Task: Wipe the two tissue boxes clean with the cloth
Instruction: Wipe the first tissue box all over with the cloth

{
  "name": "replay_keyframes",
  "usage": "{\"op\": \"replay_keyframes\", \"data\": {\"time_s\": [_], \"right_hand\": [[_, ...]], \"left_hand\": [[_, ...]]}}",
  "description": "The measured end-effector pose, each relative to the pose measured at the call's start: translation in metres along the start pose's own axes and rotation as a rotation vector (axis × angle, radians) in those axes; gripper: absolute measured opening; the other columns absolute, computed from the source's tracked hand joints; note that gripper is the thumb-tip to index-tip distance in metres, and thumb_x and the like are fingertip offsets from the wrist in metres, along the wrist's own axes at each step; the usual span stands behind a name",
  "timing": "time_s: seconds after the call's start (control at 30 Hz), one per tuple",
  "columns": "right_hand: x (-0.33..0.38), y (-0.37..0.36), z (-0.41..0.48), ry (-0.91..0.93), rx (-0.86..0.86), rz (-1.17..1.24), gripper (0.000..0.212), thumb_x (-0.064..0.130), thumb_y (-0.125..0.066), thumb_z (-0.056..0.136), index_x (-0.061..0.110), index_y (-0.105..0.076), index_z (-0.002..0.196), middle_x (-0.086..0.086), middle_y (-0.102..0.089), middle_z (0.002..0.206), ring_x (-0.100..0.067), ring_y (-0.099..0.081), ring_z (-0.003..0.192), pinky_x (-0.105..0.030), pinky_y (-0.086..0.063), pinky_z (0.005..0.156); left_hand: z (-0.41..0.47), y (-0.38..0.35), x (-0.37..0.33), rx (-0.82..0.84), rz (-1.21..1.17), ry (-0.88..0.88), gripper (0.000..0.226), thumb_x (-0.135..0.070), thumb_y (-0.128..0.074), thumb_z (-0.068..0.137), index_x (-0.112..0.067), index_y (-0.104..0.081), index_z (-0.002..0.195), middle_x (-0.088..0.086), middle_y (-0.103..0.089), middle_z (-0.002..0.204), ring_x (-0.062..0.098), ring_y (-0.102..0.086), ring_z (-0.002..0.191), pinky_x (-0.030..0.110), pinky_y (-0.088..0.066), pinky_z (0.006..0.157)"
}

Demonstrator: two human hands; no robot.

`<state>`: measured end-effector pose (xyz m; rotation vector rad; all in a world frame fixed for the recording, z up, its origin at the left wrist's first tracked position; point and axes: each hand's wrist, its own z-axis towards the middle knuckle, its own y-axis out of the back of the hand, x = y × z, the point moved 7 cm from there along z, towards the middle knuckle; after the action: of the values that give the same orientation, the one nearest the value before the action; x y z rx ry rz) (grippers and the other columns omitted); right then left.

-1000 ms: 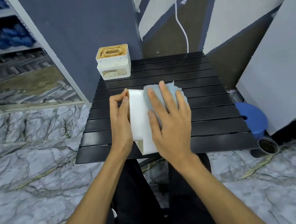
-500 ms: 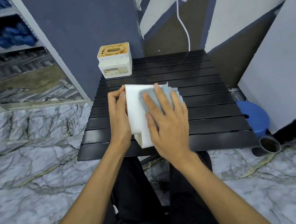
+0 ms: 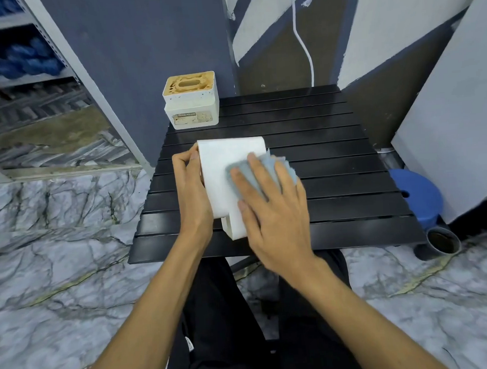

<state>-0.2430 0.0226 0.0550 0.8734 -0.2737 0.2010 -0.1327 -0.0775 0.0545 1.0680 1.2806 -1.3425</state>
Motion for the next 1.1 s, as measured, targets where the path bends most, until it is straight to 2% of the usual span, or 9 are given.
{"op": "replay_keyframes", "data": {"time_s": [0.2,0.43,0.6,0.67,0.77,0.87,0.93,1.0,1.1], "right_hand": [[0.029,-0.005,-0.012,0.115,0.041,-0.042,0.046,0.031,-0.041,0.101,0.024,-0.044,0.146,-0.004,-0.036,0.157,-0.031,-0.028,0.144,-0.054,-0.025,0.114],[0.0,0.01,0.035,-0.041,-0.045,-0.012,0.047,0.033,-0.037,0.101,0.027,-0.042,0.147,-0.003,-0.035,0.157,-0.031,-0.026,0.143,-0.05,-0.028,0.113],[0.004,0.008,-0.002,-0.063,-0.084,0.026,0.048,0.03,-0.042,0.1,0.025,-0.042,0.148,-0.005,-0.032,0.158,-0.036,-0.027,0.143,-0.053,-0.028,0.113],[0.008,0.003,-0.016,-0.04,-0.076,0.006,0.048,0.03,-0.044,0.1,0.024,-0.042,0.148,-0.006,-0.032,0.158,-0.037,-0.029,0.142,-0.054,-0.031,0.111],[0.012,-0.004,-0.032,-0.002,-0.076,-0.023,0.05,0.03,-0.046,0.1,0.025,-0.036,0.149,-0.007,-0.032,0.158,-0.036,-0.026,0.145,-0.054,-0.031,0.111],[0.016,-0.01,-0.042,0.034,-0.089,-0.027,0.054,0.028,-0.051,0.099,0.026,-0.032,0.149,-0.007,-0.032,0.157,-0.035,-0.023,0.146,-0.055,-0.032,0.111],[0.019,-0.011,-0.043,0.051,-0.098,-0.022,0.054,0.027,-0.05,0.099,0.027,-0.031,0.149,-0.007,-0.031,0.157,-0.035,-0.023,0.146,-0.054,-0.032,0.11],[0.018,-0.01,-0.039,0.053,-0.115,-0.01,0.051,0.027,-0.048,0.1,0.027,-0.032,0.149,-0.007,-0.035,0.155,-0.034,-0.026,0.145,-0.052,-0.034,0.108],[0.017,-0.005,-0.023,0.062,-0.143,0.008,0.047,0.026,-0.049,0.101,0.027,-0.035,0.146,-0.008,-0.039,0.153,-0.034,-0.028,0.144,-0.051,-0.036,0.107]], "left_hand": [[-0.001,-0.001,-0.003,0.018,-0.001,-0.03,0.011,-0.023,-0.041,0.106,-0.019,-0.047,0.098,-0.015,-0.06,0.089,-0.008,-0.059,0.071,0.014,-0.047,0.062],[-0.007,-0.001,0.002,0.081,0.008,-0.026,0.015,-0.032,-0.042,0.106,-0.024,-0.049,0.096,-0.018,-0.059,0.081,0.0,-0.053,0.068,0.017,-0.046,0.058],[-0.014,0.003,0.01,0.132,-0.018,-0.009,0.013,-0.037,-0.044,0.104,-0.029,-0.051,0.112,-0.008,-0.061,0.106,0.005,-0.059,0.082,0.021,-0.051,0.066],[-0.017,0.009,0.018,0.12,-0.061,0.063,0.022,-0.043,-0.047,0.096,-0.028,-0.051,0.112,-0.004,-0.065,0.102,0.008,-0.061,0.082,0.024,-0.052,0.066],[-0.019,0.015,0.022,0.103,-0.084,0.153,0.02,-0.037,-0.044,0.101,-0.026,-0.055,0.114,-0.009,-0.072,0.09,0.012,-0.066,0.083,0.033,-0.053,0.072],[-0.016,0.018,0.022,0.096,-0.078,0.228,0.044,-0.047,-0.051,0.093,-0.019,-0.059,0.127,0.002,-0.073,0.112,0.028,-0.069,0.104,0.043,-0.056,0.083],[-0.015,0.015,0.02,0.083,-0.106,0.268,0.059,-0.052,-0.056,0.082,-0.016,-0.058,0.128,0.012,-0.067,0.124,0.034,-0.066,0.111,0.044,-0.056,0.081],[-0.013,0.014,0.018,0.035,-0.121,0.233,0.047,-0.051,-0.057,0.087,-0.014,-0.057,0.115,0.01,-0.069,0.109,0.025,-0.068,0.096,0.039,-0.054,0.075],[-0.014,0.014,0.01,-0.037,-0.068,0.091,0.02,-0.039,-0.052,0.099,-0.023,-0.05,0.088,-0.01,-0.059,0.074,0.007,-0.056,0.068,0.024,-0.049,0.06]]}}
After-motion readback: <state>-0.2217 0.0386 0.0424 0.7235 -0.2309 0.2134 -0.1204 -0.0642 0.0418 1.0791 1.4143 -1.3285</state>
